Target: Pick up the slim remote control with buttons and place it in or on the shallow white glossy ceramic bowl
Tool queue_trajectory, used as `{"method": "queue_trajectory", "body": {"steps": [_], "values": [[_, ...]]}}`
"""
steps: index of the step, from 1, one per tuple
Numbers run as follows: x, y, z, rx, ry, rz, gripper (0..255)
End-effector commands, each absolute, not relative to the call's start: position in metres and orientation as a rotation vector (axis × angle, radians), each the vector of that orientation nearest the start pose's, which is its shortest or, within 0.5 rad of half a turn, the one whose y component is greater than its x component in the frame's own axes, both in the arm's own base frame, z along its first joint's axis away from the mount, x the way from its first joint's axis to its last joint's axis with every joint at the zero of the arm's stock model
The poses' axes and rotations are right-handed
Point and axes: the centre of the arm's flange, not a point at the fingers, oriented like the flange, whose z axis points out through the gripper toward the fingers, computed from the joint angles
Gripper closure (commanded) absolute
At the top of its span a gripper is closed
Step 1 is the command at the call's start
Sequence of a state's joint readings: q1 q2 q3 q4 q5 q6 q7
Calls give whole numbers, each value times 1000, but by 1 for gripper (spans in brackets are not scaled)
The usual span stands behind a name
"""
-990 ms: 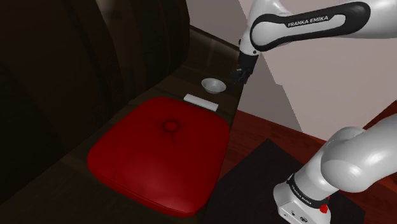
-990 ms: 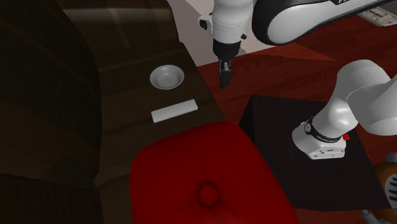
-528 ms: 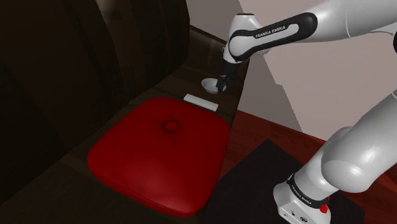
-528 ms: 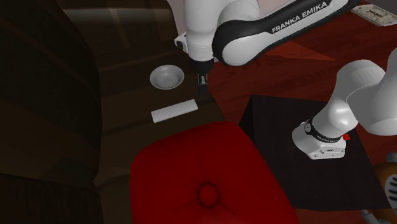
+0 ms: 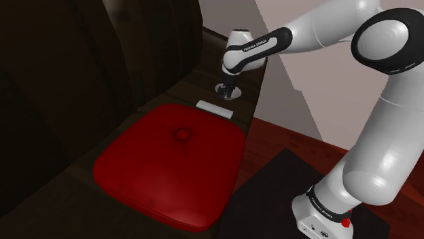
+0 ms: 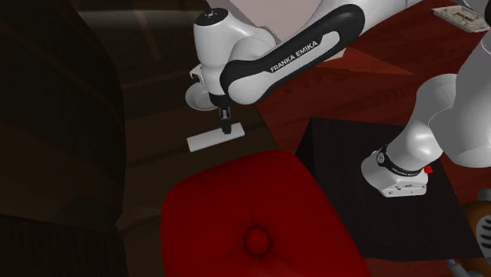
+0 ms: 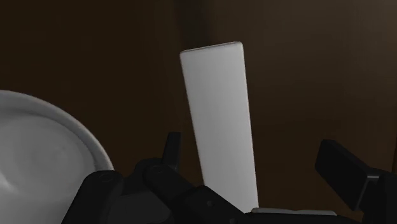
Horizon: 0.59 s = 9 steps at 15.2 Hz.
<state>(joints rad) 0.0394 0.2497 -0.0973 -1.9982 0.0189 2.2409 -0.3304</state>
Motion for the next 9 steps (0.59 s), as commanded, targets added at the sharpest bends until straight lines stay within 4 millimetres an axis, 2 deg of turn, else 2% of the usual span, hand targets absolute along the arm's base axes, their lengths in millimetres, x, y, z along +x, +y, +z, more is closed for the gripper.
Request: {"method": "queue_trajectory", "body": {"steps": [1,4,9], "values": [[616,-27,315,-3110,-446,7,0],[642,-23,292,-3093,-487,2,0],[642,-22,265,-3093,-487,2,0]]}}
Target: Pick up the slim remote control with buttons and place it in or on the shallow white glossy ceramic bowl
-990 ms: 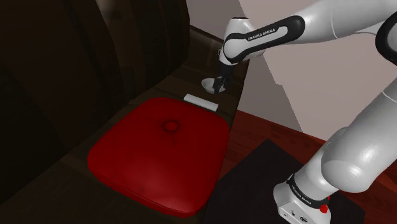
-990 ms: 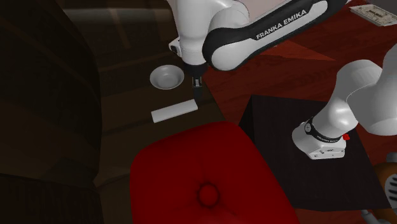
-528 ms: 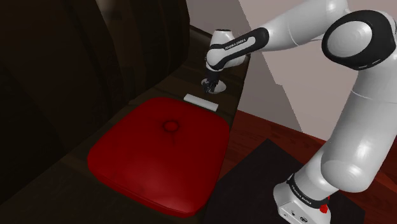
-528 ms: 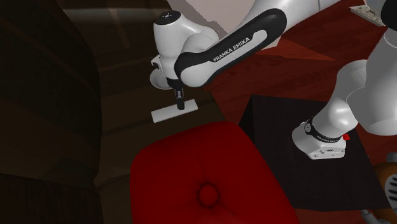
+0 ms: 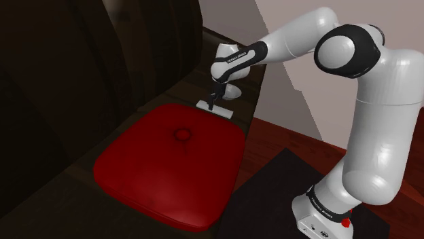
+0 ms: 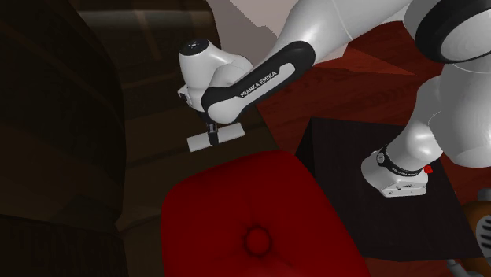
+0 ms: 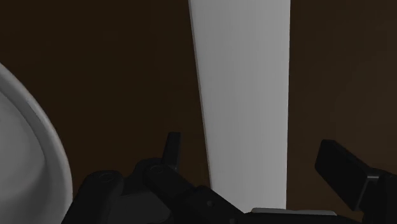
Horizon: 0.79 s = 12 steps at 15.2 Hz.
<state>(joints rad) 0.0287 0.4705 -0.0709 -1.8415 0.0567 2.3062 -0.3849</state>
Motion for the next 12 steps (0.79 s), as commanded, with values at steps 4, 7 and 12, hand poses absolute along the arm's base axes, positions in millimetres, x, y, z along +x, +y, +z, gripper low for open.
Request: {"method": "queue_trajectory", "body": {"steps": [4,7,12], "values": [[642,-22,252,-3093,-487,2,0],[642,-22,252,-3093,-487,2,0],[642,-22,252,-3093,-487,2,255]]}}
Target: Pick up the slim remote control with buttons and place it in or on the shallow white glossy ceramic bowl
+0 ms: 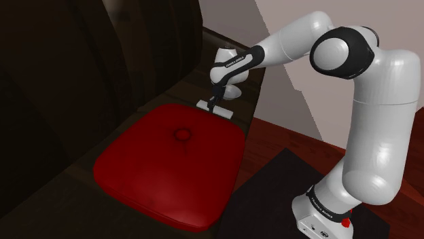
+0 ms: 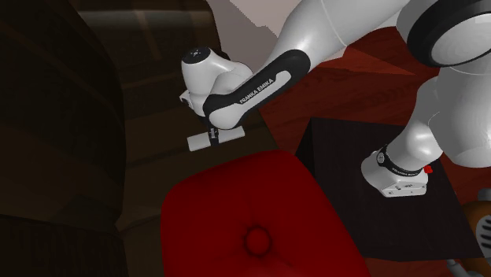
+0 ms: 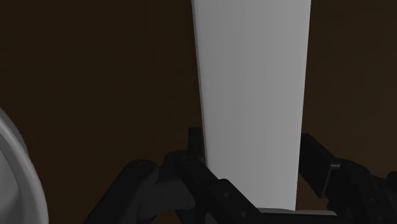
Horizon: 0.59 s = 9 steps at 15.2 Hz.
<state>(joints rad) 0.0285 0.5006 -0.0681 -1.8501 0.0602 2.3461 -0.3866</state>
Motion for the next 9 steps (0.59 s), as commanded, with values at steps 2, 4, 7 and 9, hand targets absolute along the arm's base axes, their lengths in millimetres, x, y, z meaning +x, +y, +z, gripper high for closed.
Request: {"method": "queue_trajectory", "body": {"steps": [2,4,7,9], "values": [[642,-22,252,-3093,-487,2,255],[642,-22,252,-3093,-487,2,255],[642,-22,252,-3093,-487,2,255],[642,-22,257,-3093,-487,2,255]]}}
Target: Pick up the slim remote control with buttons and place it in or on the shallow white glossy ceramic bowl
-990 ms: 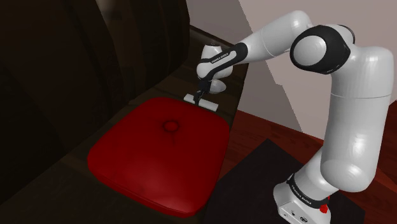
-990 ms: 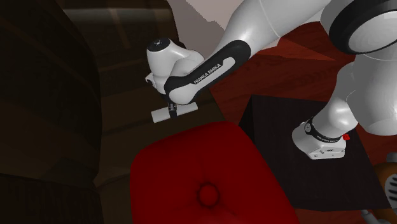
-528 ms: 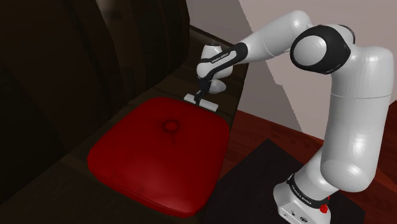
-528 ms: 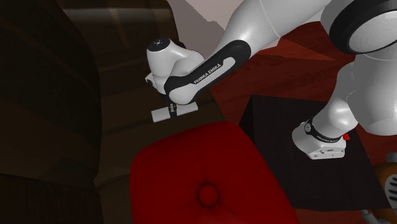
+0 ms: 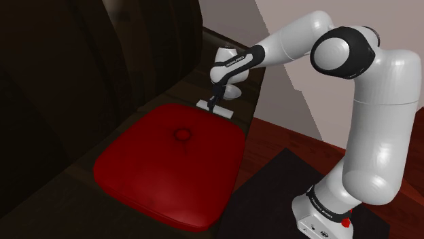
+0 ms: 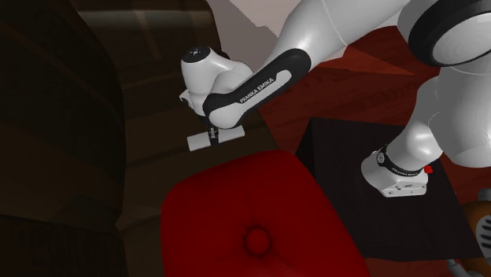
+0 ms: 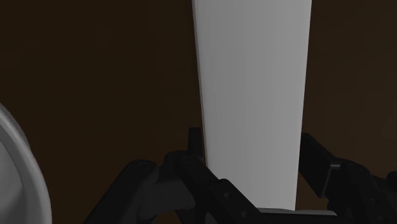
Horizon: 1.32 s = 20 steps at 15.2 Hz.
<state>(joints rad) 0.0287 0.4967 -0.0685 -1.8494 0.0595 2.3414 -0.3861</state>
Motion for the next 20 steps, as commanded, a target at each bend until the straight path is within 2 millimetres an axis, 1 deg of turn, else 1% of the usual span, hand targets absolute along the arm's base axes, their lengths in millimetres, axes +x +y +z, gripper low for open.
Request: {"method": "queue_trajectory", "body": {"steps": [1,20], "values": [[642,-22,262,-3093,-487,2,255],[642,-22,363,-3093,-487,2,255]]}}
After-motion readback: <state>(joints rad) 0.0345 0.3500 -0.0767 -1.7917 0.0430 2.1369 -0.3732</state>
